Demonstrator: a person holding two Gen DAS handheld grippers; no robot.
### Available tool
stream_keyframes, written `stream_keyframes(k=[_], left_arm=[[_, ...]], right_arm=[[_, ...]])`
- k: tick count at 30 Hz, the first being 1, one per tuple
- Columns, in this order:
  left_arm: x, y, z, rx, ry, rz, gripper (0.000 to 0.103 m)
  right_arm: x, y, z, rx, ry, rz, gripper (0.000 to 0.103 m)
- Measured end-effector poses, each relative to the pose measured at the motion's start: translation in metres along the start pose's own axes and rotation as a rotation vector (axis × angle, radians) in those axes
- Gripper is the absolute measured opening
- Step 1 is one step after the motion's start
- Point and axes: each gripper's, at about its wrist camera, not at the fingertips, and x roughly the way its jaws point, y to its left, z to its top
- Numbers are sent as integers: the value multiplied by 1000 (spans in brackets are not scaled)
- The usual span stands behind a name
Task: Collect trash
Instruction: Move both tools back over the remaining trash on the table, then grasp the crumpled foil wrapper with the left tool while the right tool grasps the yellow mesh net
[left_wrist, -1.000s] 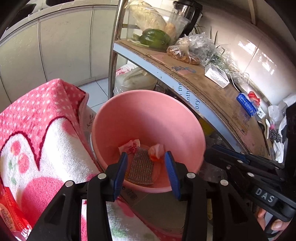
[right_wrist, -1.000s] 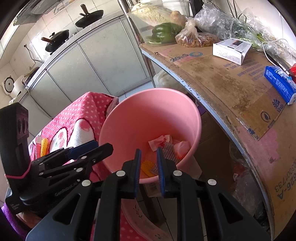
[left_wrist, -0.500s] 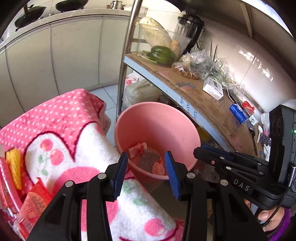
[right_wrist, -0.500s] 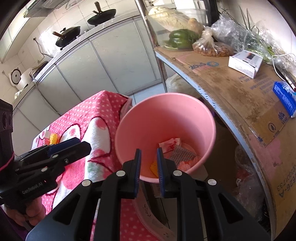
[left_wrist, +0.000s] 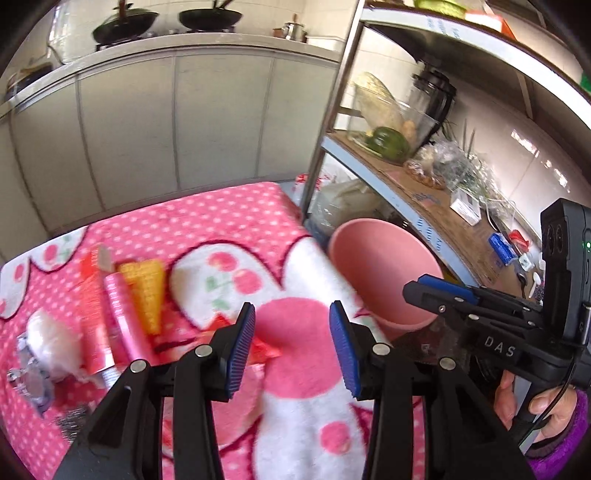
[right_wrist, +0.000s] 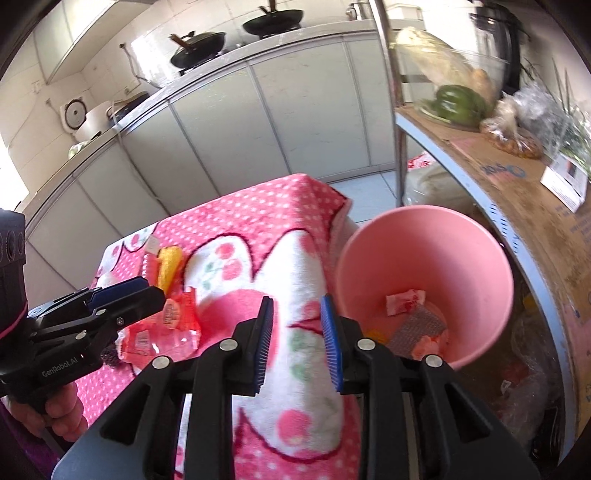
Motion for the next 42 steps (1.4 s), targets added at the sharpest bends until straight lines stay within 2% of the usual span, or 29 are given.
stream_keyframes(k=[17, 22, 31, 38, 42], left_arm=[[-105, 174, -56, -182, -69, 240, 41], [-117, 207, -78, -237, -63, 275, 41], [-98, 233, -90, -301, -23, 251, 41], [-89, 245, -82, -377, -36, 182, 40], [-78, 249, -86, -393, -2, 189, 36]], right_arm=[[48, 112, 25, -128, 91, 146, 27], [65, 144, 29, -166, 114, 176, 27], [90, 160, 33, -173, 164, 174, 27], [106, 162, 39, -146, 192, 177, 27], [119, 167, 42, -138, 214, 182, 27]])
